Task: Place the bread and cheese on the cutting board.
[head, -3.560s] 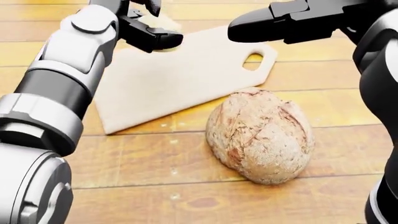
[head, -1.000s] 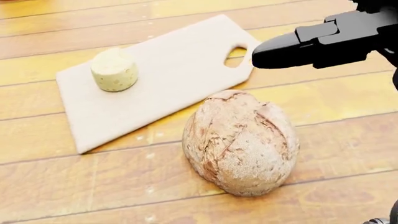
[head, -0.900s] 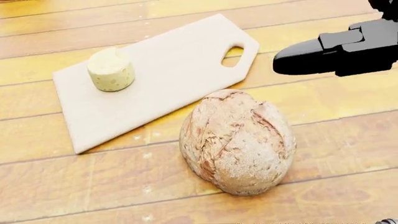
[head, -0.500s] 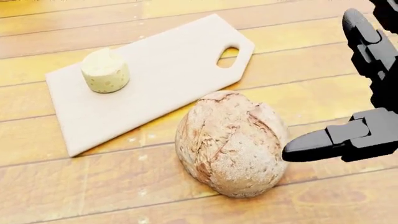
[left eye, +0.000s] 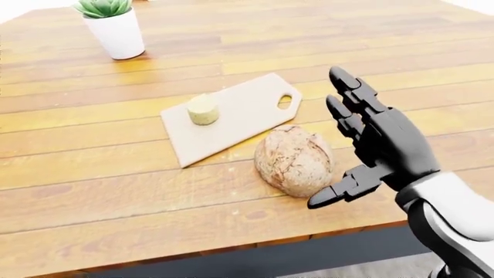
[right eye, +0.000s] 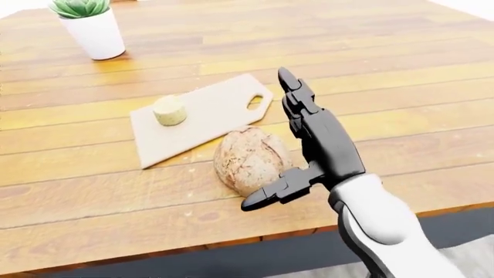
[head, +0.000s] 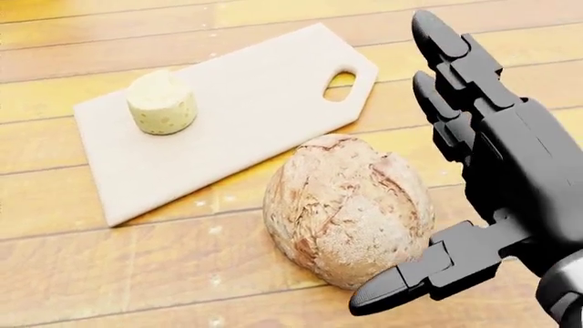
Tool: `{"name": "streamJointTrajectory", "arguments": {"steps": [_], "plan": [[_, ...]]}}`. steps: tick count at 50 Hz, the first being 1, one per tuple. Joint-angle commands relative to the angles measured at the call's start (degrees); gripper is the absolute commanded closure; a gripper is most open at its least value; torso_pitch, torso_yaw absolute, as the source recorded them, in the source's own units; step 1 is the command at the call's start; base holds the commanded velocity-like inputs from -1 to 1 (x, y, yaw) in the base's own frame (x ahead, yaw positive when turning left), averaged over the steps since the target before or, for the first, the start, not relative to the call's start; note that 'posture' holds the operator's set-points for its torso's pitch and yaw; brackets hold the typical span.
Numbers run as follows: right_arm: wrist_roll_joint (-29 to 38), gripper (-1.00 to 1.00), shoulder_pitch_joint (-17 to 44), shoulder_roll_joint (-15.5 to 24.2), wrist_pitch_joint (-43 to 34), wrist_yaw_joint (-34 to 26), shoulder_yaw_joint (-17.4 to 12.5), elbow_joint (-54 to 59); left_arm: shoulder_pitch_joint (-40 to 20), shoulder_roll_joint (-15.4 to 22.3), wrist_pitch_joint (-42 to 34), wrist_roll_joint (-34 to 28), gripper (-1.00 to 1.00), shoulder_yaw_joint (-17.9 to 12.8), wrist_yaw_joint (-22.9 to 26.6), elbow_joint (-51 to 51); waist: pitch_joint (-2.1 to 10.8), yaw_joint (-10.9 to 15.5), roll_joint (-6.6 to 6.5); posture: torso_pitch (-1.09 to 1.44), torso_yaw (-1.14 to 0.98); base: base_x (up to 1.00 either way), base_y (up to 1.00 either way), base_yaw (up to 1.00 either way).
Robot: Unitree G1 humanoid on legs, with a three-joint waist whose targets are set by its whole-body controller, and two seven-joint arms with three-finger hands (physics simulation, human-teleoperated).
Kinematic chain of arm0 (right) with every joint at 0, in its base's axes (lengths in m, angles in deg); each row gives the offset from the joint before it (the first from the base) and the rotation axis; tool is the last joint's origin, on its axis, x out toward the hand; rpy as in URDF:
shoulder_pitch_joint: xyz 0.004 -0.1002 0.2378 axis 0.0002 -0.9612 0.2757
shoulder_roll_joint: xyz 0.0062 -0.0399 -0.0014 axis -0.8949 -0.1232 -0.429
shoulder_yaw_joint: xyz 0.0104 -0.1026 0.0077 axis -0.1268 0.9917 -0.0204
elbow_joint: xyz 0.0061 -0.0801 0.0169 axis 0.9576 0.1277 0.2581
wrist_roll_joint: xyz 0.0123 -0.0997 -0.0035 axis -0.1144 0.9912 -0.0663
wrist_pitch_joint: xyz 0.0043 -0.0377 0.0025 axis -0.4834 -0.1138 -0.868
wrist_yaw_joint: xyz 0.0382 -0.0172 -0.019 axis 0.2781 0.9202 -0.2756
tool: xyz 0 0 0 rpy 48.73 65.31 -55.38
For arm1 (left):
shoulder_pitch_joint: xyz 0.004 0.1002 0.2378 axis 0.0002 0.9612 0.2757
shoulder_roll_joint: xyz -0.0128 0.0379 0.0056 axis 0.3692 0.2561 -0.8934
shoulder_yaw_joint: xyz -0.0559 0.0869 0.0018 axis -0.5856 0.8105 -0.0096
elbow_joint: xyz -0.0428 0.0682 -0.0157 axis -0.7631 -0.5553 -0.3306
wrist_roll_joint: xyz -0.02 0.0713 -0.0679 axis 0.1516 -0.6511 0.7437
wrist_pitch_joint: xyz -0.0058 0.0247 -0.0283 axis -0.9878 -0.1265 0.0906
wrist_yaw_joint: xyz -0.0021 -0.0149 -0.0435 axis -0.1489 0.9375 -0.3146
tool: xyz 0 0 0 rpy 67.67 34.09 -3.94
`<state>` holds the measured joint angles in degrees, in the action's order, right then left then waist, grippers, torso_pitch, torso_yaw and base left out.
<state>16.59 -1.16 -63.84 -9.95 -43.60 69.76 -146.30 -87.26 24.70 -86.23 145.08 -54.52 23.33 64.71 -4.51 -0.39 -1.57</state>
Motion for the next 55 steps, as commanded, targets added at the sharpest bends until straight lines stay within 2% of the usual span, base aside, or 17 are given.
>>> {"name": "streamJointTrajectory", "arguments": {"steps": [1,8,16,25,38,47,55], "plan": [[4.0,-1.00,1.7,-0.1,0.1,-1.4,-0.2,-1.0,-0.6,1.2,1.1,-0.4,-1.00,-1.9,0.0,-0.7,0.99,0.0,-0.24,0.00,0.00,0.00,0.00,0.00],[12.8,-1.00,3.3,-1.9,-3.9,-5.0,3.4,-1.0,-0.2,1.8,0.6,0.5,-1.00,-3.3,-0.1,-0.6,0.96,0.0,-0.43,0.00,0.00,0.00,0.00,0.00],[22.1,-1.00,0.8,-5.4,-0.7,-10.7,6.5,1.2,0.3,2.0,1.0,0.6,-1.00,-3.8,0.1,-0.7,1.05,0.0,-0.85,0.00,0.00,0.00,0.00,0.00],[29.9,-1.00,-1.4,-8.3,2.0,-16.1,8.3,2.9,0.1,2.0,2.1,0.4,-1.00,-2.3,0.0,-0.4,1.25,-0.1,-1.20,0.00,0.00,0.00,0.00,0.00],[39.4,-1.00,-2.7,-11.1,5.1,-21.4,10.4,5.5,0.0,1.6,1.4,0.4,-1.00,-3.0,0.2,-0.5,1.37,-0.3,-1.49,0.00,0.00,0.00,0.00,0.00],[44.4,-1.00,-3.3,-13.2,6.7,-24.9,11.9,7.1,0.0,1.8,1.2,1.0,-1.00,-3.6,-0.1,-0.4,1.38,-0.4,-1.68,0.00,0.00,0.00,0.00,0.00],[47.7,-1.00,-4.3,-14.9,8.6,-27.8,12.6,8.5,0.0,1.6,1.8,0.6,-1.00,-2.7,0.1,-0.1,1.38,-0.5,-1.86,0.00,0.00,0.00,0.00,0.00]]}}
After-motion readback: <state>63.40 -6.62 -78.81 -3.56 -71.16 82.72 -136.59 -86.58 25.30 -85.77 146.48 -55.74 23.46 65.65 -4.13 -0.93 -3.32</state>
